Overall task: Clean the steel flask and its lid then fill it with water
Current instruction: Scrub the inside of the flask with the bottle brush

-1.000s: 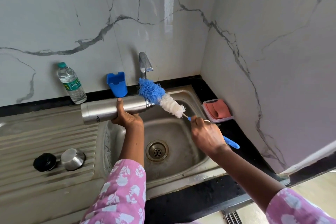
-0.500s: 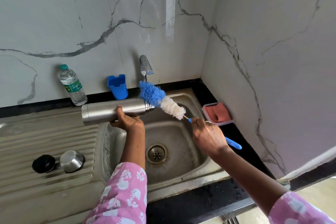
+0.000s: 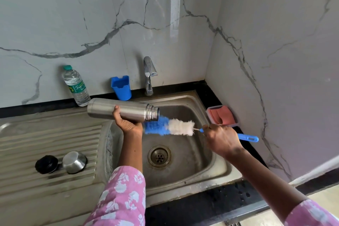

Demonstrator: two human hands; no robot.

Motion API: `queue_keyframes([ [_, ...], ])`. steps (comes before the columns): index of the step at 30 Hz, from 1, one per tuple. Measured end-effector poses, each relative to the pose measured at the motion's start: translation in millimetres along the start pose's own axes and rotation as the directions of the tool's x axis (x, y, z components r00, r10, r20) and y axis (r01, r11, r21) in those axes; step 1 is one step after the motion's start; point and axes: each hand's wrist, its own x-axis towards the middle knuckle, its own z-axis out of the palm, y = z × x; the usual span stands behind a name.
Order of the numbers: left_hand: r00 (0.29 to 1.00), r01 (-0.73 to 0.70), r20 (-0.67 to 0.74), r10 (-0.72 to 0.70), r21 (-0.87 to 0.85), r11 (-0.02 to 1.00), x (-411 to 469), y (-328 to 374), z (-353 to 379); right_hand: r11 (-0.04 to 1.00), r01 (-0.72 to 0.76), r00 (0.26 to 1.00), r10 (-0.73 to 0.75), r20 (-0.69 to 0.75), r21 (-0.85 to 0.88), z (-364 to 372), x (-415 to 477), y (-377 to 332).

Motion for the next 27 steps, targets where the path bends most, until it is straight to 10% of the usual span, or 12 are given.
queue_keyframes([
  [7, 0.995, 0.072, 0.061, -0.084, 0.184, 0.98, -3.2, 13.0, -8.5, 0.8, -0.492, 0.861, 0.505, 0.059, 0.343, 26.5, -28.8, 1.5],
  [14, 0.943, 0.259, 0.12, -0.312, 0.327, 0.909, -13.3, 17.8, -31.6, 0.532, -0.512, 0.821, 0.535, 0.2, 0.674, 43.3, -40.0, 4.8],
  [20, 0.887, 0.366, 0.122, -0.444, 0.398, 0.841, -20.0, 26.5, -43.3, 0.526, -0.332, 0.928, 0.33, 0.172, 0.783, 57.8, -47.9, 15.1],
  [27, 0.819, 0.382, 0.272, -0.504, 0.398, 0.834, -16.9, 31.0, -37.5, 0.764, -0.139, 0.961, 0.258, -0.101, 0.63, 70.6, -18.8, 30.0],
])
